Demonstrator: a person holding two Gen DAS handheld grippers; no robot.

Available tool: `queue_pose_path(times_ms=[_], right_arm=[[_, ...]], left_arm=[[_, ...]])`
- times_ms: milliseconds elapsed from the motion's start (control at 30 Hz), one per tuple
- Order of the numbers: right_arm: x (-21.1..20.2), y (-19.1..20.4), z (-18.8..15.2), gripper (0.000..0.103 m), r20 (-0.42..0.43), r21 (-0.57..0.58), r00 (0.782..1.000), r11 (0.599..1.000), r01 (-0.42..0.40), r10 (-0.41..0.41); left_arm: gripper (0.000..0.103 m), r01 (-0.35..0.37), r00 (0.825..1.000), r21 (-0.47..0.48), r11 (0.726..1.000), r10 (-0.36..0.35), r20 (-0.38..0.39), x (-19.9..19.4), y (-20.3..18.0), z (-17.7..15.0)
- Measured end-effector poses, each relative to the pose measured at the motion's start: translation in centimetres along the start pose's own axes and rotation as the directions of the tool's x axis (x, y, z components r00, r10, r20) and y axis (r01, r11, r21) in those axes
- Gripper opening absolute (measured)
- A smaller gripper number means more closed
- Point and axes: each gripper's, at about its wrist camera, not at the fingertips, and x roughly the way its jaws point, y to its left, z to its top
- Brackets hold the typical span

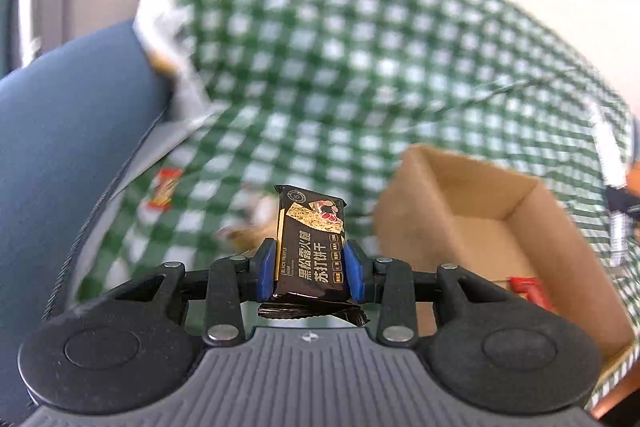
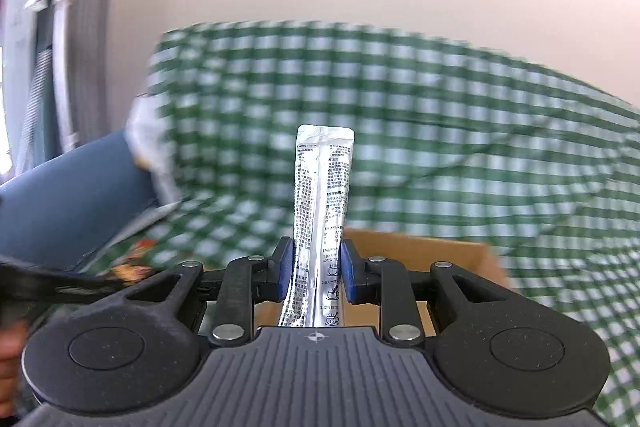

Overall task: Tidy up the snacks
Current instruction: 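Carry both held snacks over the cardboard box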

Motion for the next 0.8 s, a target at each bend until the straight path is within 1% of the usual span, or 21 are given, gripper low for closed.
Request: queue_pose_path(times_ms=[67,167,200,267,333,467,567,800], right_arm=[[0.6,-2.4,-1.2,0.026,-0.02,0.063,0.998,0.996,0.062,-0.061],[1.6,-4.8,-3.0,0.026,-0.081,0.131,0.991,0.985,0.113,-0.103],[1.8,-5.4,-3.3,0.026,-0.095,0.139,0.989,0.982,0.13,-0.117],[2.0,-6.3,-3.4,0.026,-0.09,0.147,0.986,0.978,0.149,-0.137],[2.0,-6.6,-3.5,0.026,-0.08,0.133,0.984,0.977,0.167,-0.158],[2.1,-7.7,-4.2,0.026,-0.098,0.129,0.977,0.971,0.203,-0.191],[2.4,-8.0,-4.6,0.026,-0.101,0.109,0.972,0.968,0.225,-0.214],[2.3,-8.6,-5.0,0.026,-0.102,0.072,0.964,0.965,0.251,-0.244]], left_arm=[[0.04,0.051,0.997,0.053,0.997,-0.053,0.054,-0.6,-2.1,-0.3],[0.04,0.145,0.98,0.14,0.979,-0.161,0.114,-1.5,-5.7,-1.1],[0.04,0.172,0.973,0.169,0.97,-0.194,0.126,-1.7,-6.9,-1.4],[0.04,0.212,0.959,0.213,0.954,-0.245,0.14,-1.9,-8.9,-2.1],[0.04,0.256,0.947,0.236,0.937,-0.292,0.132,-1.7,-10.5,-2.7],[0.04,0.31,0.933,0.263,0.914,-0.346,0.103,-0.7,-12.7,-3.5],[0.04,0.33,0.926,0.282,0.901,-0.367,0.091,0.2,-13.7,-3.8],[0.04,0.357,0.92,0.259,0.898,-0.385,0.068,2.1,-14.6,-3.7]])
